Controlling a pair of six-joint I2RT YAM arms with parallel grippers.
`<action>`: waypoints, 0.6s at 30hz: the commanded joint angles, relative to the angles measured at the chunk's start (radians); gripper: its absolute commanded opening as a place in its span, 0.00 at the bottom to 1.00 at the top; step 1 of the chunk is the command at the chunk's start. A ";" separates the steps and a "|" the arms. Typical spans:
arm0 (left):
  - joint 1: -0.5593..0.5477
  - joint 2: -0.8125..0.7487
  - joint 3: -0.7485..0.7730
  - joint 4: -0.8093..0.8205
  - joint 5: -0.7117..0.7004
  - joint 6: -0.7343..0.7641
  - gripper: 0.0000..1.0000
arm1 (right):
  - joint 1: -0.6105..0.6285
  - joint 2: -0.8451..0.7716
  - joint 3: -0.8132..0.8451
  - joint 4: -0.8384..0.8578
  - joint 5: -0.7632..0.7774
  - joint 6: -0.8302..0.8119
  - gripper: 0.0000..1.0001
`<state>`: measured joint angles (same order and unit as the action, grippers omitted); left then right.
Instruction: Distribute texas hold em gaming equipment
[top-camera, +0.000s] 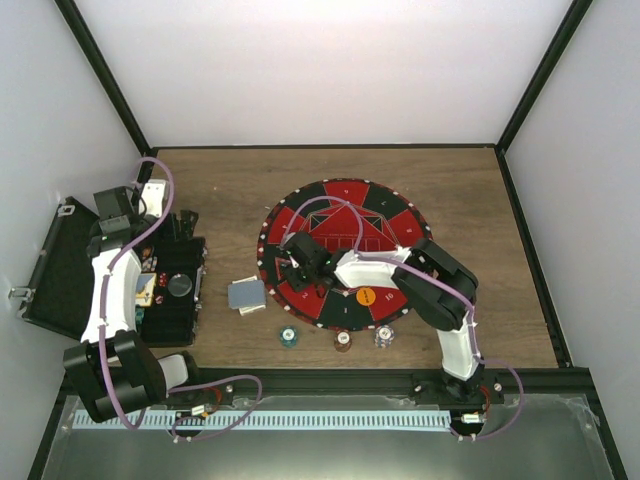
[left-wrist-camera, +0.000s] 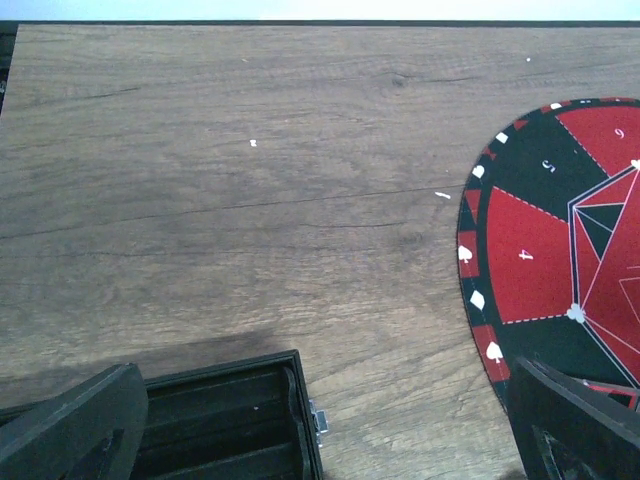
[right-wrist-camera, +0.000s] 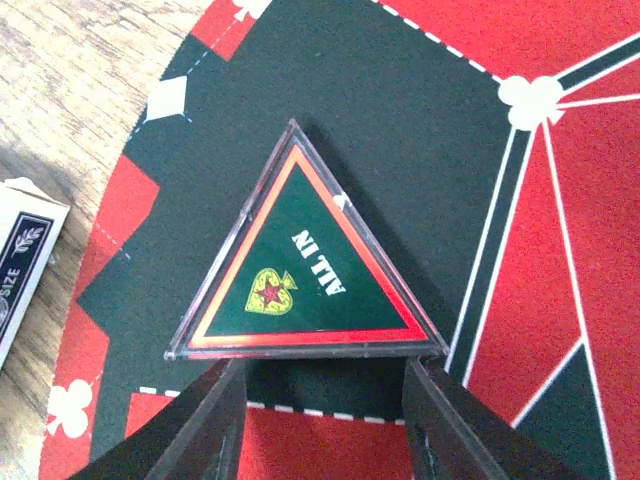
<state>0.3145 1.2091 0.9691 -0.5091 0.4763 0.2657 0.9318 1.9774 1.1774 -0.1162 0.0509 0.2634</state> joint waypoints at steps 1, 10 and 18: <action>0.005 -0.008 0.022 -0.015 0.017 0.002 1.00 | -0.016 -0.055 -0.050 -0.049 0.035 0.022 0.49; 0.005 -0.009 0.027 -0.031 0.036 0.007 1.00 | -0.020 -0.223 -0.210 -0.158 0.141 0.105 0.56; 0.005 -0.013 0.028 -0.038 0.038 0.011 1.00 | -0.055 -0.196 -0.240 -0.173 0.179 0.121 0.47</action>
<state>0.3145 1.2091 0.9726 -0.5327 0.4957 0.2665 0.9047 1.7523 0.9455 -0.2367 0.1913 0.3588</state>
